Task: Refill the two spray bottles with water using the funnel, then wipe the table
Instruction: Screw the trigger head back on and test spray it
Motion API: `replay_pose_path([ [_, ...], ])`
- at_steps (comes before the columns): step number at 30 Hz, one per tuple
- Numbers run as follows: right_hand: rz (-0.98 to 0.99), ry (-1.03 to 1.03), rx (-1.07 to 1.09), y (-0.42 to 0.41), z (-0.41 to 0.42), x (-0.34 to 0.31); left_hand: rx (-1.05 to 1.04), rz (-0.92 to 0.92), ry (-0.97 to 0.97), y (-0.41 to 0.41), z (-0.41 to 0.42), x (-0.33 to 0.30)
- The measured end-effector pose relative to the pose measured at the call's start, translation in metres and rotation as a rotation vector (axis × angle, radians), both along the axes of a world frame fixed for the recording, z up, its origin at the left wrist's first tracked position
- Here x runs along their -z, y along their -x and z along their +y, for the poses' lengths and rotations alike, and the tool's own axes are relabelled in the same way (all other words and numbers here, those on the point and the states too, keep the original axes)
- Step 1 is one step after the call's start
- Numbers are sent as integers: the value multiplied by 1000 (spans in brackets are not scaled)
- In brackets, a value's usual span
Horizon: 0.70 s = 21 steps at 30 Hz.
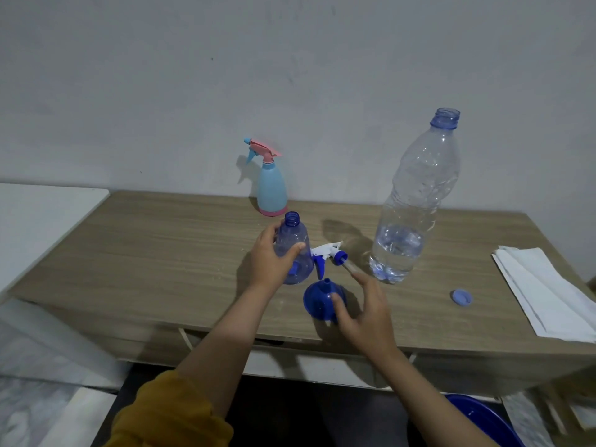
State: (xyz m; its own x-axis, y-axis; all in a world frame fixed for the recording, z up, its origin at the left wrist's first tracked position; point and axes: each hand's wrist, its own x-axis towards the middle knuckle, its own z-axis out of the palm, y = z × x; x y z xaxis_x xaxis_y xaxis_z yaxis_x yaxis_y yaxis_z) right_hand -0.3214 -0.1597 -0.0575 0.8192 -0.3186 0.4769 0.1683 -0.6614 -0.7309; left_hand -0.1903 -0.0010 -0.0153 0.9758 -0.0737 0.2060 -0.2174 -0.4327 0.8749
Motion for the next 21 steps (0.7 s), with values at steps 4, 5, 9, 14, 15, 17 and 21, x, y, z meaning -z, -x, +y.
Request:
replay_pose_path([
  [4, -48, 39, 8, -36, -11, -29, -12, -8, 31, 2, -1, 1],
  [5, 20, 64, 8, -48, -12, -33, -12, -9, 37, 2, -2, 0],
  [9, 464, 187, 14, -95, -19, -38, 4, -3, 51, 5, -2, -4],
  [14, 701, 238, -2, -117, -21, -29, 7, 15, 43, 5, -3, -7],
  [15, 711, 222, 9, -118, -21, -28, 8, 19, 42, 6, -3, -8],
  [17, 690, 207, 37, -121, -23, -29, 15, 16, 43, 7, -3, -9],
  [21, 506, 117, 76, -125, -26, -52, 23, -5, 69, 8, -3, -9],
])
